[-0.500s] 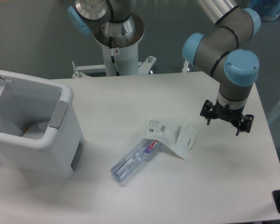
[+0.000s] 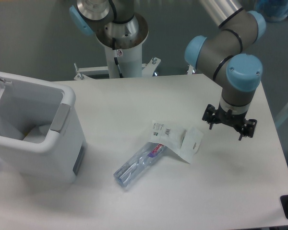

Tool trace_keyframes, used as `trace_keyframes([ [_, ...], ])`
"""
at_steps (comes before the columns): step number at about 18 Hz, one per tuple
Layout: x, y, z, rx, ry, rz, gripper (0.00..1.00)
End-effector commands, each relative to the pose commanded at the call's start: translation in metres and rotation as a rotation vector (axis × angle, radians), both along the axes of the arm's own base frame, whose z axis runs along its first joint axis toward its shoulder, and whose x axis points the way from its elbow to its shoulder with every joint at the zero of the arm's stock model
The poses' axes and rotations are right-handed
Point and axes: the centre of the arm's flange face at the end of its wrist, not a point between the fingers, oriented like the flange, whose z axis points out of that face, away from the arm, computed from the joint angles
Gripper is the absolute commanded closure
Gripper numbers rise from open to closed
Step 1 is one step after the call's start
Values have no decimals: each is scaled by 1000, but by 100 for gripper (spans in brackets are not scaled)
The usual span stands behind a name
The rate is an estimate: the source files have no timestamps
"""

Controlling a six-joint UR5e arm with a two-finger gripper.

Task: Place the trash in the trash can
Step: 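Move the gripper over the crumpled white paper and lower toward it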

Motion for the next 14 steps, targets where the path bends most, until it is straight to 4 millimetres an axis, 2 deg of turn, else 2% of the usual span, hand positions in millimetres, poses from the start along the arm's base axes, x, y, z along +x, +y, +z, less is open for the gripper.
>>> trace_keyframes([
  [5,12,1,-15,33,-49,1,0],
  [9,27,22,-29,24,-71,-21,0],
  [11,39,30,-45,7,-99,-46,0],
  [14,69,37,-62,-17,-140,-79,0],
])
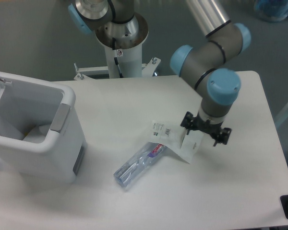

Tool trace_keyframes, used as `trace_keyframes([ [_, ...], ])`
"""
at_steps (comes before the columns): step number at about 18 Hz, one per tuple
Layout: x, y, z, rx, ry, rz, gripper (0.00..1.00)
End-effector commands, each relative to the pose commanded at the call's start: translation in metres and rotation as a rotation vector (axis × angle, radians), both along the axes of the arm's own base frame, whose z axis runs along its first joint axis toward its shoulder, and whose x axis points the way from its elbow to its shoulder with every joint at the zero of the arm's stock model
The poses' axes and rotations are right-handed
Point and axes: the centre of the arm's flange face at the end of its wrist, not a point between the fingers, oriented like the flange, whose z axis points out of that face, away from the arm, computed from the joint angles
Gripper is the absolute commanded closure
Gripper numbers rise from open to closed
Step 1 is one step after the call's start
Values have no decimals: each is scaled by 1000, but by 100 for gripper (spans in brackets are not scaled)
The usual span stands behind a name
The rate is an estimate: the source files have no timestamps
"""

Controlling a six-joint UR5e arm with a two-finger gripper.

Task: Place the trash in the trash can
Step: 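Move the gripper over the crumpled white paper and lower toward it, then close the gripper on the crumpled white paper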

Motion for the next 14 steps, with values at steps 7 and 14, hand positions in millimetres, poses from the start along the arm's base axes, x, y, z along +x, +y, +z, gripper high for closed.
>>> trace_keyframes([
  [7,38,-8,-13,-31,-40,-31,0],
  [14,49,-2,-29,-50,-63,-45,0],
])
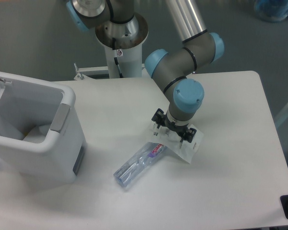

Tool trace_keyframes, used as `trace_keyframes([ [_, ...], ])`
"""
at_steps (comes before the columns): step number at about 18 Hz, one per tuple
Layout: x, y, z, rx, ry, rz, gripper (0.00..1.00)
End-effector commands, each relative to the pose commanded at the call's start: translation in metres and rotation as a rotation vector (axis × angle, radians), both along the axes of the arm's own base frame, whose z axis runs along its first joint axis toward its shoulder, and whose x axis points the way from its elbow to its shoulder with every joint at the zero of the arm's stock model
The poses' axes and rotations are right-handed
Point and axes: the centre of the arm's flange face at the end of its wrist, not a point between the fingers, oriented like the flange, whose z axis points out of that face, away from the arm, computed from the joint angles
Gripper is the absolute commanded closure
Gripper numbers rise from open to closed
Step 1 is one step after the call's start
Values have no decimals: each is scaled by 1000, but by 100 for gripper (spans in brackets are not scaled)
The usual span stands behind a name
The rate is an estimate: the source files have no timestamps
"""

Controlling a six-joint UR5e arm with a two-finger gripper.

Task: Place the trash in the trash can
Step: 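Close the gripper on the crumpled white paper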

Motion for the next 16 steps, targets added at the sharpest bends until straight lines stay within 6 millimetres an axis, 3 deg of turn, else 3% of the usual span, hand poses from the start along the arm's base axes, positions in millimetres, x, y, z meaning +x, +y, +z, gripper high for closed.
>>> trace_keyframes([
  [3,0,3,-9,-5,-8,-3,1],
  [7,-1,2,-11,-19,0,-4,39],
  [11,-1,4,-11,-19,-1,-8,83],
  [12,-1,5,-11,-18,1,-11,90],
  [16,-1,6,-7,-13,5,-14,93],
])
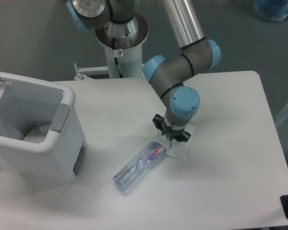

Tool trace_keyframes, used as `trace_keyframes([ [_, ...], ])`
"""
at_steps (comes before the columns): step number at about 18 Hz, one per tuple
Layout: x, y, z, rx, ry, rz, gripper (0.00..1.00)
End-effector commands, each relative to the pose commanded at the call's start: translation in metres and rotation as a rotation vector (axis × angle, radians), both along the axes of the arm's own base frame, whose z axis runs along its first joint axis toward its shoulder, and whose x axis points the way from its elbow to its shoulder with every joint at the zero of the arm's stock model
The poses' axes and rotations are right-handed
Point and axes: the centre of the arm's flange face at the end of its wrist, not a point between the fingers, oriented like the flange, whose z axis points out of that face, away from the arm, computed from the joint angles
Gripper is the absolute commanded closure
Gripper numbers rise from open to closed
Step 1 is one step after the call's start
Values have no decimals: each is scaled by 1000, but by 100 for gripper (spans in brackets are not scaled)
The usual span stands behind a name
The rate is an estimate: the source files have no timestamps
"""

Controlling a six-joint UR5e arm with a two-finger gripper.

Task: Place the trash in the trash can
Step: 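Close the gripper on the crumpled white paper, then lift the paper and carry it over the white trash bin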

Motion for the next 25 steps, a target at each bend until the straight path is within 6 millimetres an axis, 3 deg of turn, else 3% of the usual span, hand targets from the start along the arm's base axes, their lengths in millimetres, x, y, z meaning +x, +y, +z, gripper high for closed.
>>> trace_keyframes([
  [10,-4,-1,13,17,18,2,93],
  [14,-18,1,35,42,49,13,93],
  [18,-37,9,80,91,125,19,93],
  [25,-49,25,132,186,188,23,93],
])
